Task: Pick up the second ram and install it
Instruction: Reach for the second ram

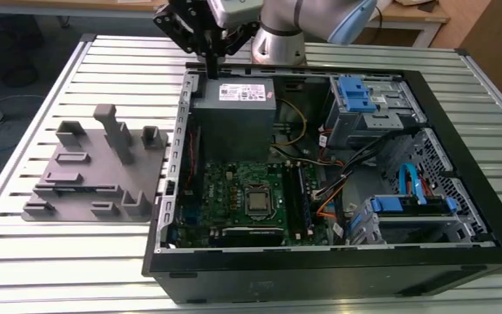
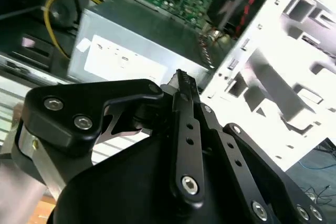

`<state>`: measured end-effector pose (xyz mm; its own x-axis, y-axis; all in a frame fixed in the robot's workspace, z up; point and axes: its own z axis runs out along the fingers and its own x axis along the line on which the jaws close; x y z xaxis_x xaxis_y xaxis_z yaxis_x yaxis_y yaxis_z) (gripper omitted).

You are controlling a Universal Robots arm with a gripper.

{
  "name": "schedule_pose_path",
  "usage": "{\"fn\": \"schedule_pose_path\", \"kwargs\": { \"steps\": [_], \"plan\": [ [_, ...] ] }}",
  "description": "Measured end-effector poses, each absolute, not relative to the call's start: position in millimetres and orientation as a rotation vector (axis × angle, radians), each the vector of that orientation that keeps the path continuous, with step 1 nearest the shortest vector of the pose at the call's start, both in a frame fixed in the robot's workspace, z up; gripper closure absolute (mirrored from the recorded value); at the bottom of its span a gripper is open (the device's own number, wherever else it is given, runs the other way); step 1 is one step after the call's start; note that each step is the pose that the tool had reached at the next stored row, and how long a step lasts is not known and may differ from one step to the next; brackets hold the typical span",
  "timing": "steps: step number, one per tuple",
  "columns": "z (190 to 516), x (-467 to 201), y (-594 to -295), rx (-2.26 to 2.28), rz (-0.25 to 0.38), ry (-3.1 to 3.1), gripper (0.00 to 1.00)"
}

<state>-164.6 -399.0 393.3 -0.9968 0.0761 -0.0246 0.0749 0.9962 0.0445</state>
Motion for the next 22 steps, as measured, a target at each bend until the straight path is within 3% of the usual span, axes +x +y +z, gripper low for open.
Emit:
{"fn": "schedule_pose_path", "kwargs": {
  "steps": [22],
  "plan": [
    [392.8, -238.4, -399.0, 0.118, 0.068, 3.112, 0.89]
  ]
}}
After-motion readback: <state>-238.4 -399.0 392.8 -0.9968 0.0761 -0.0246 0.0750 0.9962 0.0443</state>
